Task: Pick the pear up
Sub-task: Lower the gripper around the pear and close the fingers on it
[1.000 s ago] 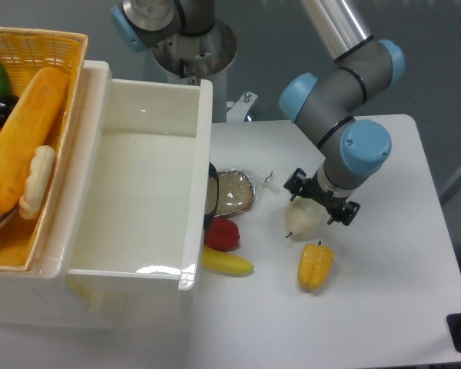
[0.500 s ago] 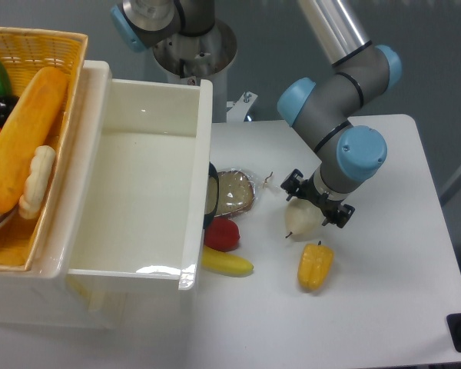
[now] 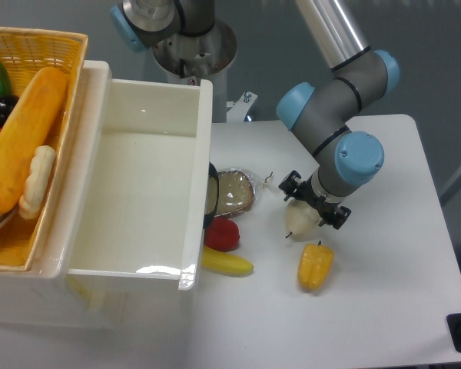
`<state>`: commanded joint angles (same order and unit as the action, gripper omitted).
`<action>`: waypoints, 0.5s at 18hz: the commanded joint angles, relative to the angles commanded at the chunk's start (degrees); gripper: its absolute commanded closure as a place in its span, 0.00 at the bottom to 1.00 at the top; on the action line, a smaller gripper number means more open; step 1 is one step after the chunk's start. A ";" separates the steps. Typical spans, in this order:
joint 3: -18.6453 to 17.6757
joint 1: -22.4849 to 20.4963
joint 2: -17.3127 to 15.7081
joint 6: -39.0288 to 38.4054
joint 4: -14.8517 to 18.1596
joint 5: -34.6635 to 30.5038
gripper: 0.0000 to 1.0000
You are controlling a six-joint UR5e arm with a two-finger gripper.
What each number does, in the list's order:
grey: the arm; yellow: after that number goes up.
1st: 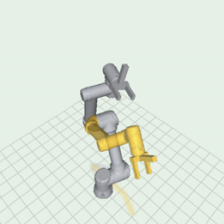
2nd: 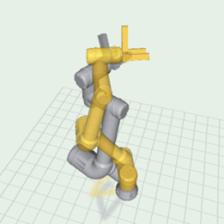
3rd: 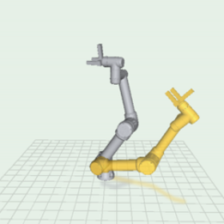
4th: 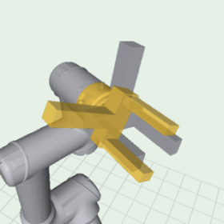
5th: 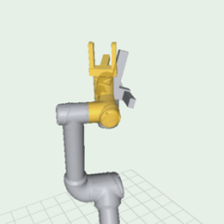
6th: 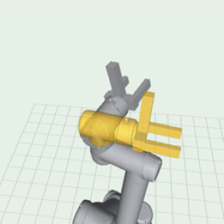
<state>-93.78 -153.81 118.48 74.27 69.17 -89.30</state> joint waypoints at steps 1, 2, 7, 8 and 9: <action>0.00 0.00 0.00 0.00 0.09 0.00 0.00; 0.00 0.00 0.17 0.00 0.09 0.00 0.00; 0.26 0.09 0.79 0.00 0.00 0.00 0.00; 0.26 0.09 0.79 0.00 0.00 0.00 0.01; 0.61 0.09 0.79 -0.09 0.00 0.00 0.04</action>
<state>-93.17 -153.72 119.27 74.18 69.17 -89.30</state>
